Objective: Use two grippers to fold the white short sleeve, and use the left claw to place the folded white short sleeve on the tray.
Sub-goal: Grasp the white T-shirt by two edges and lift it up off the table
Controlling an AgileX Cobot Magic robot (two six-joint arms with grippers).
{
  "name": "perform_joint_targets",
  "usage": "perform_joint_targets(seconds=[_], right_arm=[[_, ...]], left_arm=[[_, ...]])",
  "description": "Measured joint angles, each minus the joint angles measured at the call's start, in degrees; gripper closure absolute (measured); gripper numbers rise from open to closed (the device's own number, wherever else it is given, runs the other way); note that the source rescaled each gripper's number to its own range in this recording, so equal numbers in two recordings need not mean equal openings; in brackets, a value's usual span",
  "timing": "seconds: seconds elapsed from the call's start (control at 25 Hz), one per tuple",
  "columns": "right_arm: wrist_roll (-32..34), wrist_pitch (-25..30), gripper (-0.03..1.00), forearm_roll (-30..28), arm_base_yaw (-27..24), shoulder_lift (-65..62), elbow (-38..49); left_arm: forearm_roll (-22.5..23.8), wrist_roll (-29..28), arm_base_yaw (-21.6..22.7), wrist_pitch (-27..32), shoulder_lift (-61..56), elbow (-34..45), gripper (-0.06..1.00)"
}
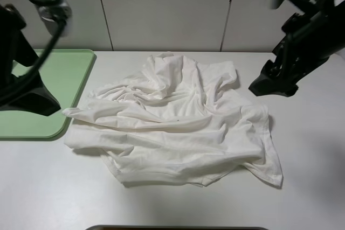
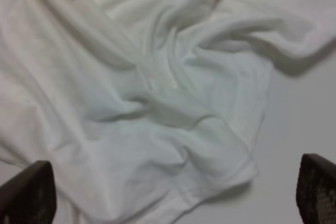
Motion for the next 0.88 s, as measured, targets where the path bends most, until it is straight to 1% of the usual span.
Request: perform_joint_targets(seconds=[0.04,0.12,0.16,0.2,0.24,0.28,0.32,0.44,0.64,0.76,0.8,0.88], right_arm=[[-0.3,-1.9,-0.03,-1.7,2.3,2.8,0.0],[-0.4,-4.9,-0.03,-3.8,3.7,5.3,0.0],[-0.3,-6.9,-0.03,-4.2,4.0,6.6,0.0],[-0.3,-6.9,-0.03,-4.2,4.0,6.6,0.0],[-0.3,-9.1,-0.03,-4.4,4.1,7.7,0.0],[-0.3,-9.9,-0.03,-4.5,4.2,8.5,0.0],[-0.3,-10.8,-0.03,-4.7,4.2,9.3,0.0],[-1.7,-10.6,-0.03,-6.9,4.2,10.5,0.0],[-6.8,-8.3,-0.03,-12.7,4.2,12.3,0.0],[-9.4,-7.8,-0.03,-13.5,4.2,13.9,0.0],[-10.7,-8.0,-0.03,-13.5,4.2,15.0,0.0],[-12.7,-8.5,-0.03,-13.6,4.2,16.3,0.0]], left_arm=[[0.0,0.1,-1.1,-0.2,1.4,0.0,-0.02],[0.0,0.9,-2.5,-0.9,3.9,0.0,-0.02],[0.0,1.5,-2.9,-1.4,5.1,0.0,-0.02],[0.1,2.6,-3.2,-2.2,6.5,0.0,-0.02],[0.2,3.5,-3.2,-3.3,7.5,0.0,-0.02],[0.2,4.5,-3.2,-4.3,8.5,0.0,-0.02],[0.3,6.3,-3.2,-6.4,10.3,0.0,-0.02],[0.4,9.4,-3.2,-9.4,13.4,0.0,-0.02],[0.4,12.5,-3.2,-10.1,18.1,0.0,-0.02],[0.5,16.8,-3.2,-10.1,21.4,0.0,-0.01],[0.5,16.8,-3.2,-10.1,21.4,0.0,-0.01],[0.6,21.5,-3.2,-10.9,24.2,0.0,-0.01]])
